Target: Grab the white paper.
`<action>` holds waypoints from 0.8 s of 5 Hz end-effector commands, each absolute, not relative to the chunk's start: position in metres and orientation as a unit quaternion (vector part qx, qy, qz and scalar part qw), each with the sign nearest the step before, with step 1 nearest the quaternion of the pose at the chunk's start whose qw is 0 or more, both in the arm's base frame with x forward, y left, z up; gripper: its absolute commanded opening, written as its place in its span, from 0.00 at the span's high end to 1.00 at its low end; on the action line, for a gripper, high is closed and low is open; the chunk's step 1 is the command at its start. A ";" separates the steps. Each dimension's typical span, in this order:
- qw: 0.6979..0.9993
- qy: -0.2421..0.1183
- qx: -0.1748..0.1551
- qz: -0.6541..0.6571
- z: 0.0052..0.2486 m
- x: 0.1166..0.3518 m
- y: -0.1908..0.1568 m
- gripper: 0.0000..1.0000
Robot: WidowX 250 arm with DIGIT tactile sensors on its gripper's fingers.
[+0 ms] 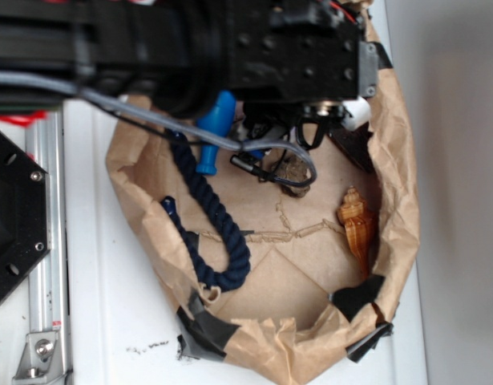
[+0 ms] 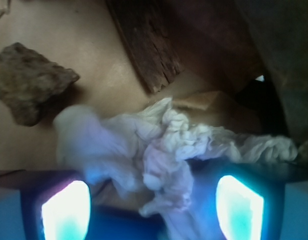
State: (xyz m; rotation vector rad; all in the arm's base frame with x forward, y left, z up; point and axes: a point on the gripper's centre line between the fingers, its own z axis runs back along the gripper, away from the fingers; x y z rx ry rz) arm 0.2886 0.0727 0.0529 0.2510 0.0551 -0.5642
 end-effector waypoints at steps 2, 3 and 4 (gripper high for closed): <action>0.961 0.008 0.131 -0.242 0.051 0.284 0.079 1.00; 0.968 -0.003 0.120 -0.221 0.051 0.284 0.082 1.00; 0.970 -0.012 0.116 -0.212 0.053 0.283 0.082 1.00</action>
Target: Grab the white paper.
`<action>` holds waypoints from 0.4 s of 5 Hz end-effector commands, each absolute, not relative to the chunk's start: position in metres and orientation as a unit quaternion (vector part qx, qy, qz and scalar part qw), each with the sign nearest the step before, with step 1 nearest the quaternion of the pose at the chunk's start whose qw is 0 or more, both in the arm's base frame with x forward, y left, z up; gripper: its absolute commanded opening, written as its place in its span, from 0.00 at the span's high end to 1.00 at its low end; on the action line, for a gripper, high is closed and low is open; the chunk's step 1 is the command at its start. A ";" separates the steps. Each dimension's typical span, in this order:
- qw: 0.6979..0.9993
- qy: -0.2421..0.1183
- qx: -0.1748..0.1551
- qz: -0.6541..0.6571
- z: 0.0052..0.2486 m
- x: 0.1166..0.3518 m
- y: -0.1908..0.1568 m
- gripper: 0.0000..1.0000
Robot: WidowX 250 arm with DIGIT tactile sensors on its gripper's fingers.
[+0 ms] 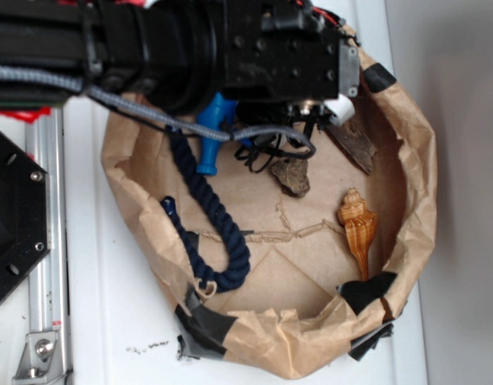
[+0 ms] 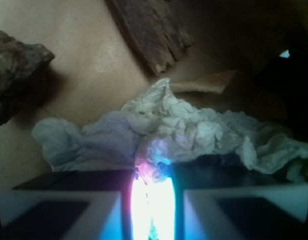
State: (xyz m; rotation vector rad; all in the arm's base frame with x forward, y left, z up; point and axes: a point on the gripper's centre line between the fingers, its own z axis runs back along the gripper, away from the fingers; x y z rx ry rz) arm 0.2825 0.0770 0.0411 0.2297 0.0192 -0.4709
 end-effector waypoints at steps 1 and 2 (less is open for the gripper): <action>0.975 -0.040 0.107 -0.188 0.067 0.281 0.081 1.00; 0.979 -0.085 0.106 -0.149 0.099 0.278 0.065 1.00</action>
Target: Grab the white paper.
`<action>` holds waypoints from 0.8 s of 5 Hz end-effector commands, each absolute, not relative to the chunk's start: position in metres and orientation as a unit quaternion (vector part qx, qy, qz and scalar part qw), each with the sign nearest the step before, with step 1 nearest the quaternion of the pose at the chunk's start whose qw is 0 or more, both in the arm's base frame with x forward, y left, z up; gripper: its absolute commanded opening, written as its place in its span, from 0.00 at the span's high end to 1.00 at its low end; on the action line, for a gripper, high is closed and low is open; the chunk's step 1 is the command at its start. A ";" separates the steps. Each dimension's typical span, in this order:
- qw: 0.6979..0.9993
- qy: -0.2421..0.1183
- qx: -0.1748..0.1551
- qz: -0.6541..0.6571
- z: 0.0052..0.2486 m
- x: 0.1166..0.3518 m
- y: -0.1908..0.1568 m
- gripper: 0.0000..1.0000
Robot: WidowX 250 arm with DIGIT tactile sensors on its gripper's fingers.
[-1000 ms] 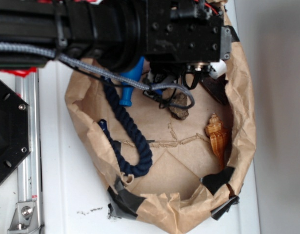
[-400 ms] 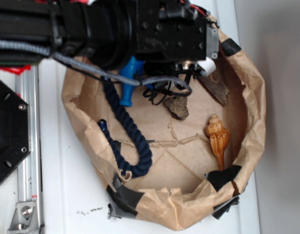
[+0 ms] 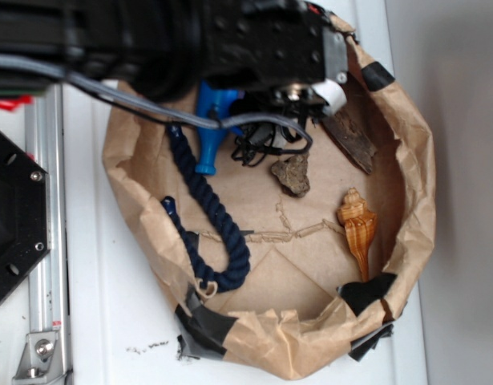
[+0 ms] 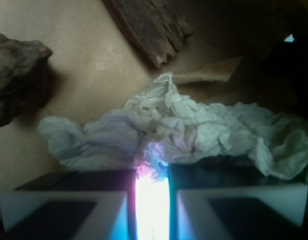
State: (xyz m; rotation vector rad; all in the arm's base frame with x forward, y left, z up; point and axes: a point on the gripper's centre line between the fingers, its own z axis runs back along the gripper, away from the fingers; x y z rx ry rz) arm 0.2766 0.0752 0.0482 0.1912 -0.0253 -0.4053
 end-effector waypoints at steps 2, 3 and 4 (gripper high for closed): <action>0.984 -0.128 0.032 -0.119 0.193 0.267 -0.002 1.00; 0.985 -0.125 0.000 -0.118 0.210 0.264 -0.021 1.00; 0.986 -0.119 -0.017 -0.111 0.205 0.262 -0.022 1.00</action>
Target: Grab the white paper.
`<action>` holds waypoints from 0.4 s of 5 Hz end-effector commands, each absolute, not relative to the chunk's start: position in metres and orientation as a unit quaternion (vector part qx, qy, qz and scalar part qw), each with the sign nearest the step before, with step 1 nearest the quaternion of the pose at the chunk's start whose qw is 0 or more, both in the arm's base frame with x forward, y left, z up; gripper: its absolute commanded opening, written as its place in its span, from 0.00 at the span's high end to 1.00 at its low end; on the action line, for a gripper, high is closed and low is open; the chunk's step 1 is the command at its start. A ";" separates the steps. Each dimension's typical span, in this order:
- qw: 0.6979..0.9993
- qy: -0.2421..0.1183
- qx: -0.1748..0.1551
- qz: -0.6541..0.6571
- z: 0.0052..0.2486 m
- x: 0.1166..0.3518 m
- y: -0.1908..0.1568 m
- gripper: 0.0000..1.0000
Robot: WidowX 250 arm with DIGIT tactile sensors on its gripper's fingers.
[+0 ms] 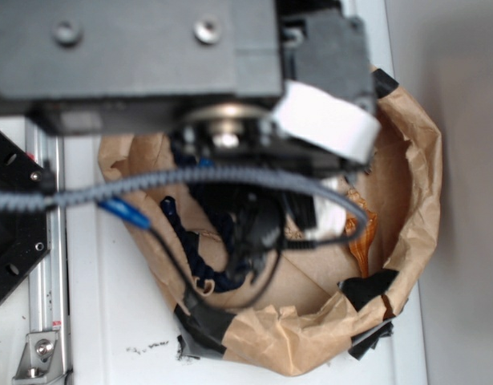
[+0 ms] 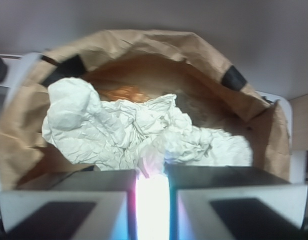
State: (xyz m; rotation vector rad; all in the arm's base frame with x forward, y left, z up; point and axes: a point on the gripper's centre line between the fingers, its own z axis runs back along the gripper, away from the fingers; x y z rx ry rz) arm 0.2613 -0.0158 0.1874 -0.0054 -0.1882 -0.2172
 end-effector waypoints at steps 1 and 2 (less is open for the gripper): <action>0.989 -0.109 -0.037 -0.094 0.201 0.261 -0.020 1.00; 0.988 -0.112 -0.030 -0.100 0.199 0.261 -0.019 1.00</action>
